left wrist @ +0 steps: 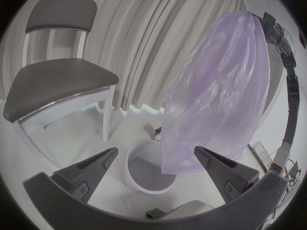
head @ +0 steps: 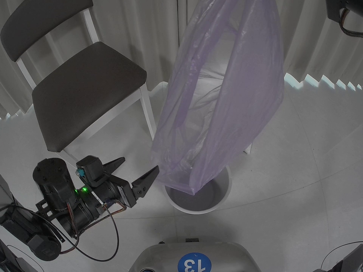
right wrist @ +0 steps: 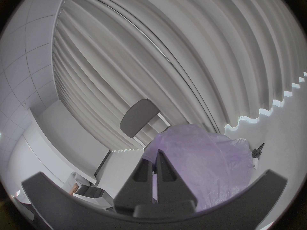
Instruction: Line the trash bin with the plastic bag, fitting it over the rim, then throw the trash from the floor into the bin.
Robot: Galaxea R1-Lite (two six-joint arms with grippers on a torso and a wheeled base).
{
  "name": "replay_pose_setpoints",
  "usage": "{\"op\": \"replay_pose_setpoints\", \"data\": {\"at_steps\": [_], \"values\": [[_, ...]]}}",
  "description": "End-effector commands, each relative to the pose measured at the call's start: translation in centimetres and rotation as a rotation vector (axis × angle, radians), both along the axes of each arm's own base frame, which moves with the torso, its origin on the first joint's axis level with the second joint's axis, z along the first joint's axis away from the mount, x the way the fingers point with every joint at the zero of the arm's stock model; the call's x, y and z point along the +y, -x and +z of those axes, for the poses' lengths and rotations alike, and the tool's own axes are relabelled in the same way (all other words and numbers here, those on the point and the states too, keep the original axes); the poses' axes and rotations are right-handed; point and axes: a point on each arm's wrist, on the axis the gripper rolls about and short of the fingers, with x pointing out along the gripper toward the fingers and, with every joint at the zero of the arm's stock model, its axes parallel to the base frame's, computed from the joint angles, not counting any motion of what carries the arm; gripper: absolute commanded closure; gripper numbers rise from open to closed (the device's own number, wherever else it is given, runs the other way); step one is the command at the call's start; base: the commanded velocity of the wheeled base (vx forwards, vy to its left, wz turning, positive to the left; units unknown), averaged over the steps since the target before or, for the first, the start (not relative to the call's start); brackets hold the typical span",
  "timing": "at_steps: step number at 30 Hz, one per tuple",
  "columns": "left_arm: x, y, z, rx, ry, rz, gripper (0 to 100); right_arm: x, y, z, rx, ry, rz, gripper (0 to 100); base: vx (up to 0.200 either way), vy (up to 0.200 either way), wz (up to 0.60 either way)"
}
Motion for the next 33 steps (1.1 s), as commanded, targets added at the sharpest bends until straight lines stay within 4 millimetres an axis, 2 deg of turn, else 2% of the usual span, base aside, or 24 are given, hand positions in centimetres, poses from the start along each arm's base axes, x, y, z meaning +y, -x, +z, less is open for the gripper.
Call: {"op": "replay_pose_setpoints", "data": {"at_steps": [1, 8, 13, 18, 24, 33], "values": [[-0.8, 0.2, -1.6, 0.041, -0.027, -0.033, 0, 0.7, -0.2, -0.3, 0.009, 0.01, 0.009, 100, 0.0, 0.0, 0.0], [-0.9, 1.1, -1.8, 0.043, -0.029, -0.056, 0, 1.4, -0.5, -0.6, 0.013, 0.018, 0.009, 100, 0.0, 0.0, 0.0], [-1.1, 1.3, -2.0, 0.052, -0.033, -0.07, 0, 1.6, -0.3, -0.1, 0.005, -0.001, 0.02, 100, 0.0, 0.0, 0.0], [-1.5, 2.0, -1.4, 0.028, 0.015, -0.103, 0, 2.1, -0.5, -0.3, 0.008, 0.004, 0.014, 100, 0.0, 0.0, 0.0], [-1.6, 1.8, -1.9, 0.044, 0.003, -0.104, 0, 2.6, -0.5, -0.1, 0.014, -0.008, 0.017, 100, 0.0, 0.0, 0.0], [-1.8, 1.2, -2.7, 0.067, -0.002, -0.108, 0, 2.2, -0.3, 0.4, 0.007, -0.026, 0.012, 100, 0.0, 0.0, 0.0]]}}
